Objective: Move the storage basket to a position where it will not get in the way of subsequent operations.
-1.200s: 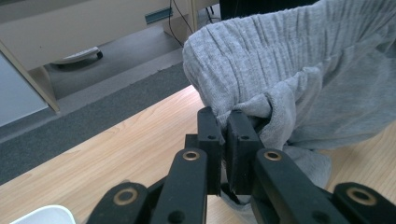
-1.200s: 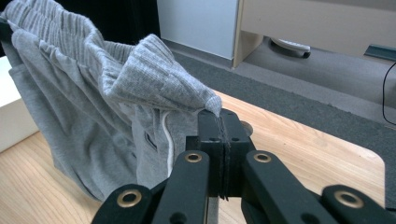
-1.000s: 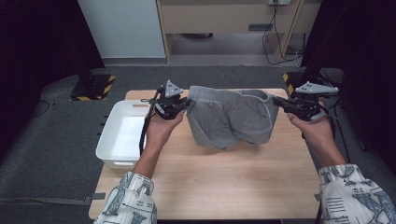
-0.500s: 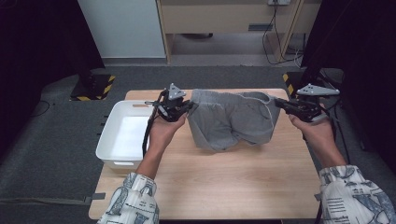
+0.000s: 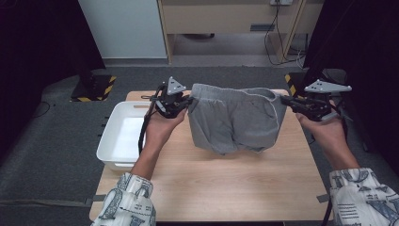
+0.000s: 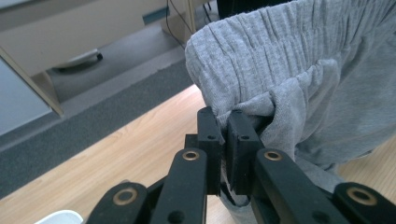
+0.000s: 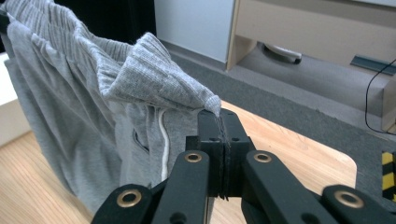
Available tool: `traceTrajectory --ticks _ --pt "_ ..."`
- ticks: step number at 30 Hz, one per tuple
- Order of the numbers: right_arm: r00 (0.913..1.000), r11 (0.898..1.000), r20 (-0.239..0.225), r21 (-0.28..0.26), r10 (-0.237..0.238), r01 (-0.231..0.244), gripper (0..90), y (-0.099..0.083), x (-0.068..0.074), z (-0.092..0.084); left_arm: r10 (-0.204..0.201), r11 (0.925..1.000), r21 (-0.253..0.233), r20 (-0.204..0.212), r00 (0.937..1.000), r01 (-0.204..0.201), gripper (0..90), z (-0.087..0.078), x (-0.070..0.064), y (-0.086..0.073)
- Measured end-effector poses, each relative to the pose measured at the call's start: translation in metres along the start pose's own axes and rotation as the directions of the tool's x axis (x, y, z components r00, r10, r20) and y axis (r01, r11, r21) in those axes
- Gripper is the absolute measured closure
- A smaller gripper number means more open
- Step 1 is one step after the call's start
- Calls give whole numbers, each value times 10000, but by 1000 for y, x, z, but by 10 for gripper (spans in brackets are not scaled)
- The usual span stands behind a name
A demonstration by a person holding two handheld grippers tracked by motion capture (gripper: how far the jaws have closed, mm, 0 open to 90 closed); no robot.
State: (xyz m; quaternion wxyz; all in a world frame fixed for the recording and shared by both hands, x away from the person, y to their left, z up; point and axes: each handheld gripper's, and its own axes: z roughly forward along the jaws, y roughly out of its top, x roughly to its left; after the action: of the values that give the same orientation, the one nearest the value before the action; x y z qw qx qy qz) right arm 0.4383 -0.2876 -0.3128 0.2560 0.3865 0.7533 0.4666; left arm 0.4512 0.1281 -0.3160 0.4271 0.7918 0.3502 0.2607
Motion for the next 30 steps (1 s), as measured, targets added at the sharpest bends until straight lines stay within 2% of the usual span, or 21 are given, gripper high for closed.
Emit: traceTrajectory --ticks 13,21,30 --pt "9986 9958 92 745 529 -535 896 -38 -21 47 -327 9953 911 30 9995 323 849 60 6 -25" --pt "9970 9923 79 970 766 -770 895 -51 -29 70 -509 9937 999 17 9987 505 849 77 12 -33" --pt "9958 9889 94 1176 908 -913 894 -58 -34 86 -747 9921 1013 8 9972 743 849 91 19 -40"
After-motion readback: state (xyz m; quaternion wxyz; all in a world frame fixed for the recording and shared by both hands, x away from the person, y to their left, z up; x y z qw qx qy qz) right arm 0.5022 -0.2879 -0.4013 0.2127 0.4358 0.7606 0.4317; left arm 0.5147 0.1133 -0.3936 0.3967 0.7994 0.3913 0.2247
